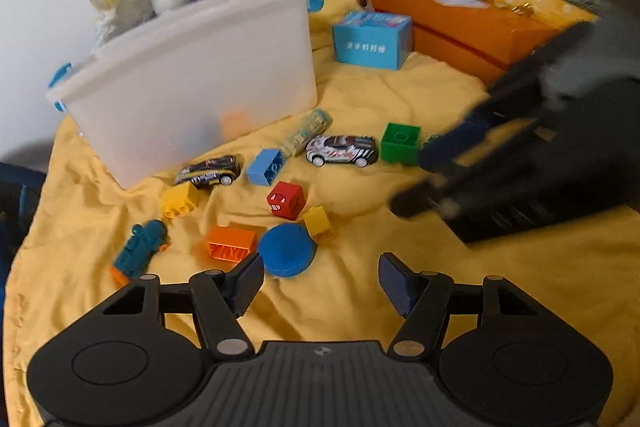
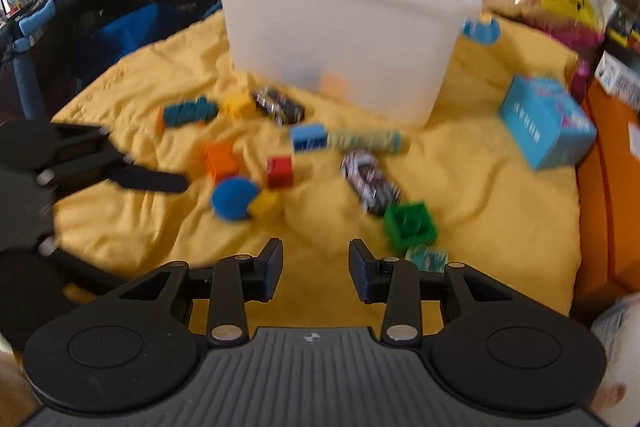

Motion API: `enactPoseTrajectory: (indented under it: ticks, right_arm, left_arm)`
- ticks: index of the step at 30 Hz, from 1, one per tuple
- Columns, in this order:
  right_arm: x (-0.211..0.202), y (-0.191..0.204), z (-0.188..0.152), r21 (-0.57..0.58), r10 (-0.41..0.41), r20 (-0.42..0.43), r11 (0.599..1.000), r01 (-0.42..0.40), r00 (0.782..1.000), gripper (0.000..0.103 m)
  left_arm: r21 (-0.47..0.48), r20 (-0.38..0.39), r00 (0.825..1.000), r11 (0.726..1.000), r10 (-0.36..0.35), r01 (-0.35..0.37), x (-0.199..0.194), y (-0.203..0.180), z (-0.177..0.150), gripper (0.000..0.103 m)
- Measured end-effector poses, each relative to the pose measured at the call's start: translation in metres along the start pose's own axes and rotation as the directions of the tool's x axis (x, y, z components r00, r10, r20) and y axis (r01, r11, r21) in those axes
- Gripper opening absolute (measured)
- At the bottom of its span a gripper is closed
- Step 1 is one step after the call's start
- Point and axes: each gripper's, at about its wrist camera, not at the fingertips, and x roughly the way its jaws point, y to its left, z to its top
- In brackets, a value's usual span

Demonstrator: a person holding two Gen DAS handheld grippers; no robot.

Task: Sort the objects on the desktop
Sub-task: 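Grasp the blue round disc with left tool while right tool reaches toward yellow brick, then grasp the small yellow brick with right tool while left tool holds blue disc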

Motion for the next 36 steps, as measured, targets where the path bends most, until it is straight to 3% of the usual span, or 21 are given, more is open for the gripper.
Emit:
enactPoseTrajectory:
  ticks: [4, 6, 8, 9, 10, 14, 21, 25, 30, 32, 36]
  right_arm:
    - [-0.007, 0.0, -0.01, 0.027, -0.021, 0.009, 0.999, 0.021, 1.0, 0.041]
    - [-0.005, -0.003, -0.012, 0.049, -0.031, -0.005, 0.998, 0.032, 0.999, 0.041]
    - [-0.003, -0.005, -0.016, 0.061, -0.025, -0.018, 0.998, 0.026, 1.0, 0.041]
    - [-0.002, -0.005, -0.018, 0.063, -0.022, -0.021, 0.998, 0.023, 1.0, 0.041]
    - [-0.001, -0.003, -0.019, 0.062, -0.02, -0.024, 0.998, 0.022, 1.0, 0.041]
    - [0.002, 0.002, -0.015, 0.038, -0.009, -0.015, 0.999, 0.01, 1.0, 0.041]
    - [0.017, 0.027, 0.004, -0.037, 0.033, -0.003, 0.999, -0.034, 0.999, 0.041]
    - [0.034, 0.031, 0.013, 0.044, 0.068, -0.032, 0.997, -0.067, 0.997, 0.04]
    - [0.054, 0.04, 0.02, 0.052, 0.082, -0.063, 0.996, -0.078, 0.995, 0.035]
    - [0.062, 0.039, 0.023, 0.033, 0.061, -0.063, 0.998, -0.059, 0.996, 0.025]
    - [0.063, 0.03, 0.025, 0.035, 0.056, -0.047, 0.998, -0.055, 0.997, 0.023]
  left_arm:
    - [-0.042, -0.092, 0.995, 0.998, 0.034, -0.038, 0.027, 0.008, 0.004, 0.06]
    - [-0.111, -0.08, 0.997, 0.994, 0.007, -0.016, 0.031, 0.017, 0.007, 0.059]
    - [-0.116, -0.065, 0.998, 0.993, 0.012, -0.019, 0.034, 0.021, 0.01, 0.057]
    - [-0.119, -0.063, 0.998, 0.993, 0.009, -0.016, 0.037, 0.024, 0.011, 0.053]
    - [-0.129, -0.066, 0.998, 0.992, -0.009, 0.0, 0.04, 0.026, 0.012, 0.043]
    - [-0.173, -0.086, 0.995, 0.984, -0.057, 0.041, 0.028, 0.035, 0.006, 0.042]
    - [-0.096, -0.097, 0.993, 0.994, -0.067, 0.057, -0.01, 0.006, -0.032, 0.042]
    - [-0.125, -0.096, 0.992, 0.99, -0.08, 0.068, -0.014, 0.002, -0.04, 0.042]
    - [-0.148, -0.089, 0.993, 0.987, -0.074, 0.06, -0.017, 0.007, -0.047, 0.043]
    - [-0.155, -0.087, 0.993, 0.986, -0.074, 0.06, -0.017, 0.008, -0.047, 0.043]
    - [-0.153, -0.085, 0.994, 0.987, -0.072, 0.059, -0.017, 0.007, -0.047, 0.043]
